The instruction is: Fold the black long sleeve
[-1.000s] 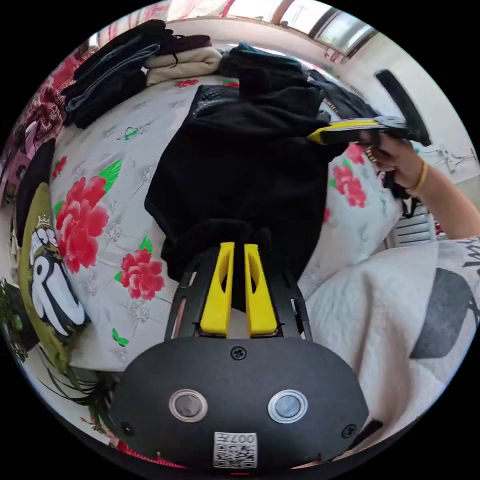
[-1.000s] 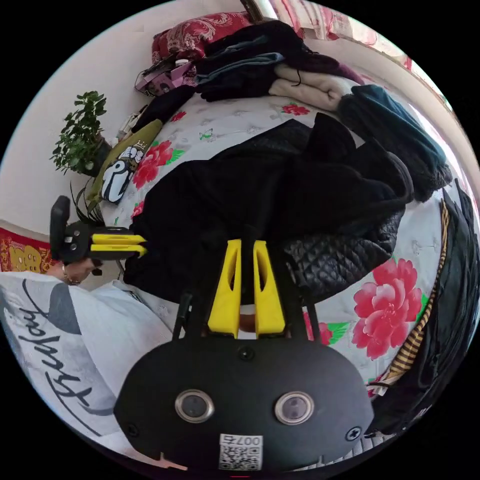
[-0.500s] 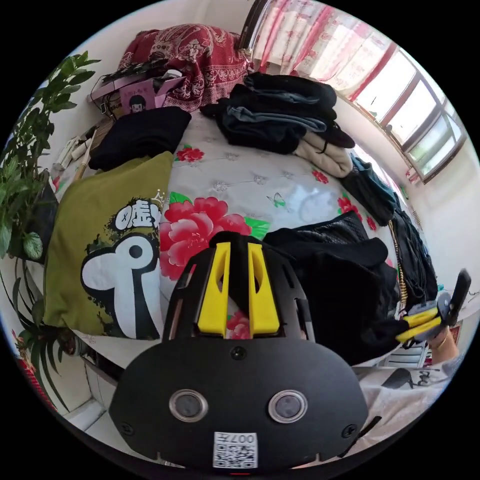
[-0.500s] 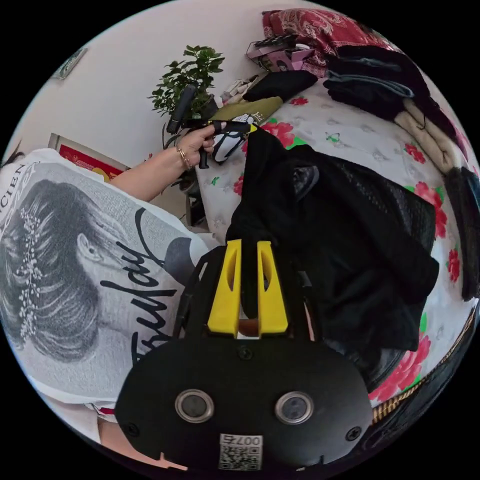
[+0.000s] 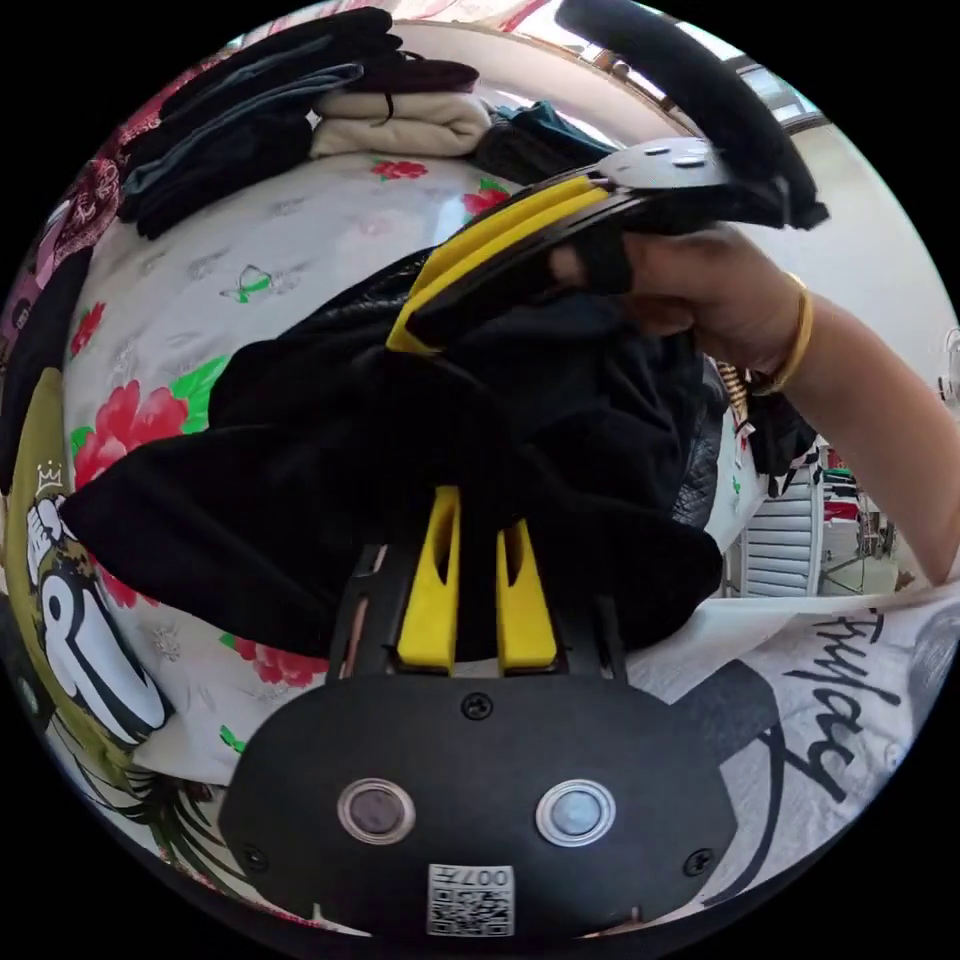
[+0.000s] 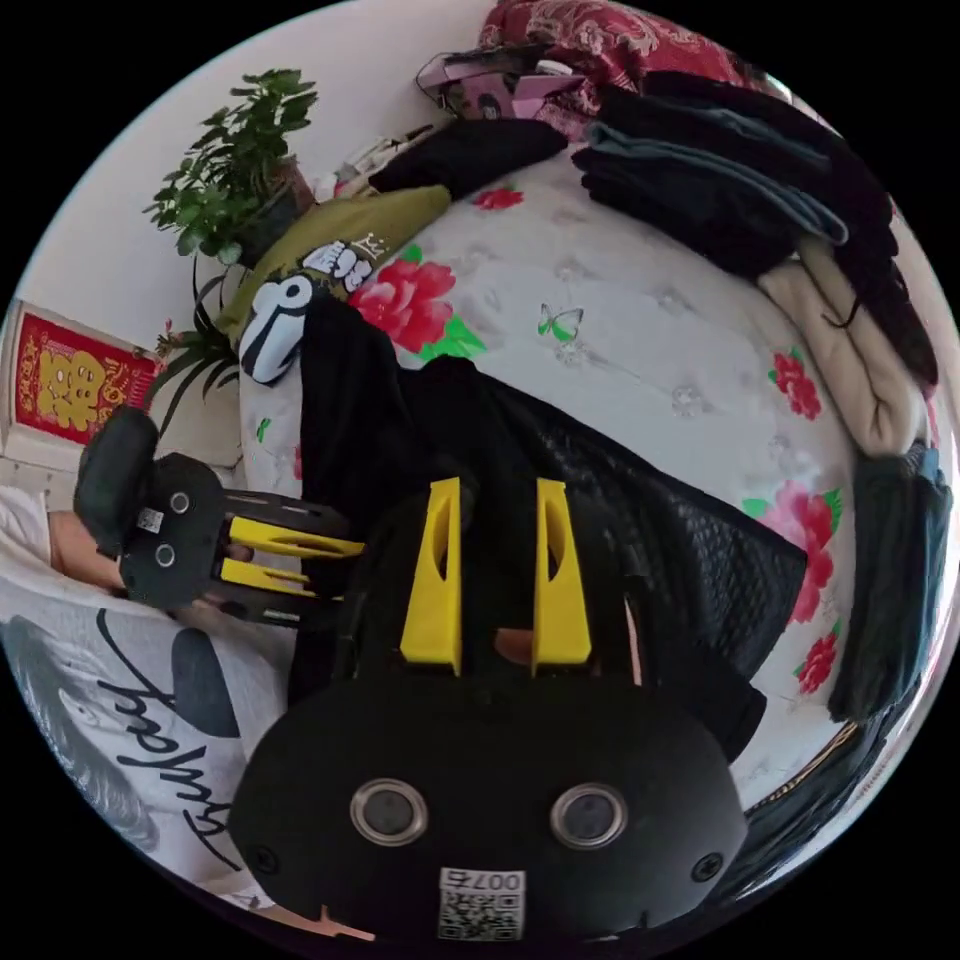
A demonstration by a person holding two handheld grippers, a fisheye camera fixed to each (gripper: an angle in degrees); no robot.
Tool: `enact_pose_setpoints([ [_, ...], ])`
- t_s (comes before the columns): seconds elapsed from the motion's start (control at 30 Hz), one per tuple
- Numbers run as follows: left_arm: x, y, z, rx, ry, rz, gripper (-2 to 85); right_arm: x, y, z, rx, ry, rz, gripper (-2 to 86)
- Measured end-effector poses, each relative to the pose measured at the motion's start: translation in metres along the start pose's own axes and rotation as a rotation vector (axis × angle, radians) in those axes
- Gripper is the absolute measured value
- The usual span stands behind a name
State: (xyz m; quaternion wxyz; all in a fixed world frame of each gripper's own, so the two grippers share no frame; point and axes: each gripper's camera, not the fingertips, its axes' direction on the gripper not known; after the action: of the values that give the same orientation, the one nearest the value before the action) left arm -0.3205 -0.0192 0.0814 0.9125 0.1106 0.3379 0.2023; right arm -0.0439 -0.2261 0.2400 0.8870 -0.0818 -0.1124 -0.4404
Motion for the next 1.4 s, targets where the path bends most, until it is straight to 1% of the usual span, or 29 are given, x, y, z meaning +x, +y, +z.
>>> enact_pose_setpoints([
  [0.03,-0.001,0.015,-0.003,0.023,-0.006,0.009,4.9,0.002,-0.001,0.013,-0.042,-0.018,0.0,5.2],
  [0.07,-0.006,0.031,-0.009,0.037,-0.028,-0.015,4.7,0.001,0.006,0.012,0.028,-0.014,-0.01,5.1],
  [0.13,-0.022,0.056,-0.025,0.097,0.013,-0.076,4.4,0.004,0.012,0.002,0.046,-0.111,-0.016,3.3],
  [0.17,-0.034,0.075,-0.039,0.145,0.062,-0.139,4.2,0.008,0.022,-0.012,0.097,-0.031,0.057,2.1],
  [0.2,-0.039,0.085,-0.046,0.176,0.087,-0.169,4.1,0.009,0.039,-0.037,0.219,0.023,0.07,1.2],
  [0.23,-0.046,0.104,-0.06,0.234,0.128,-0.212,3.9,0.011,0.049,-0.05,0.276,0.02,0.084,0.9],
  [0.27,-0.047,0.122,-0.071,0.275,0.12,-0.236,3.8,0.015,0.069,-0.074,0.376,0.017,0.128,0.4],
  [0.3,-0.045,0.13,-0.076,0.288,0.1,-0.245,3.8,0.017,0.09,-0.096,0.454,0.029,0.163,0.2],
  [0.33,-0.04,0.146,-0.086,0.313,0.059,-0.256,3.8,0.016,0.1,-0.106,0.488,0.044,0.176,0.1],
  [0.4,-0.029,0.166,-0.101,0.375,0.021,-0.266,3.7,0.003,0.149,-0.147,0.642,0.146,0.203,-0.1],
  [0.43,-0.021,0.179,-0.112,0.424,0.0,-0.272,3.7,-0.002,0.162,-0.157,0.681,0.17,0.212,-0.2],
  [0.5,-0.009,0.198,-0.13,0.506,-0.035,-0.281,3.6,-0.028,0.224,-0.196,0.838,0.278,0.238,-0.2],
  [0.53,0.0,0.209,-0.142,0.559,-0.058,-0.274,3.5,-0.036,0.24,-0.205,0.877,0.308,0.245,-0.2],
  [0.6,0.017,0.225,-0.162,0.646,-0.093,-0.241,3.5,-0.07,0.308,-0.237,1.038,0.417,0.27,-0.2],
  [0.63,0.03,0.236,-0.177,0.711,-0.124,-0.204,3.5,-0.079,0.326,-0.245,1.084,0.439,0.276,-0.2],
  [0.7,0.055,0.255,-0.198,0.825,-0.177,-0.124,3.5,-0.113,0.398,-0.269,1.268,0.505,0.3,-0.2],
  [0.77,0.09,0.283,-0.223,0.976,-0.25,-0.029,3.6,-0.139,0.448,-0.283,1.389,0.562,0.322,-0.2],
  [0.8,0.098,0.289,-0.228,1.012,-0.264,-0.009,3.6,-0.156,0.478,-0.29,1.464,0.612,0.336,-0.2],
  [0.87,0.125,0.315,-0.248,1.144,-0.297,0.059,3.8,-0.18,0.517,-0.298,1.562,0.684,0.352,-0.2],
  [0.97,0.162,0.338,-0.269,1.263,-0.368,0.137,3.8,-0.215,0.583,-0.308,1.808,0.827,0.41,-0.1],
  [1.0,0.169,0.34,-0.271,1.279,-0.391,0.152,3.9,-0.225,0.605,-0.315,1.851,0.844,0.401,0.0],
  [1.07,0.192,0.336,-0.272,1.286,-0.448,0.244,4.0,-0.227,0.624,-0.327,1.839,0.827,0.378,0.4],
  [1.13,0.197,0.321,-0.259,1.252,-0.407,0.312,4.0,-0.211,0.618,-0.337,1.71,0.729,0.341,1.1],
  [1.17,0.197,0.306,-0.246,1.195,-0.332,0.342,4.0,-0.191,0.601,-0.338,1.581,0.608,0.31,2.3],
  [1.2,0.197,0.298,-0.237,1.16,-0.296,0.35,4.0,-0.168,0.577,-0.328,1.456,0.468,0.288,4.2],
  [1.23,0.197,0.285,-0.219,1.11,-0.263,0.339,4.0,-0.156,0.562,-0.319,1.398,0.396,0.281,5.4],
  [1.3,0.2,0.273,-0.196,1.045,-0.251,0.357,3.9,-0.116,0.497,-0.259,1.186,0.115,0.253,9.9],
  [1.33,0.203,0.27,-0.187,1.008,-0.241,0.382,3.8,-0.108,0.48,-0.239,1.135,0.048,0.245,11.0],
  [1.4,0.208,0.269,-0.18,0.98,-0.242,0.424,3.8,-0.088,0.421,-0.163,0.967,-0.192,0.205,13.8],
])
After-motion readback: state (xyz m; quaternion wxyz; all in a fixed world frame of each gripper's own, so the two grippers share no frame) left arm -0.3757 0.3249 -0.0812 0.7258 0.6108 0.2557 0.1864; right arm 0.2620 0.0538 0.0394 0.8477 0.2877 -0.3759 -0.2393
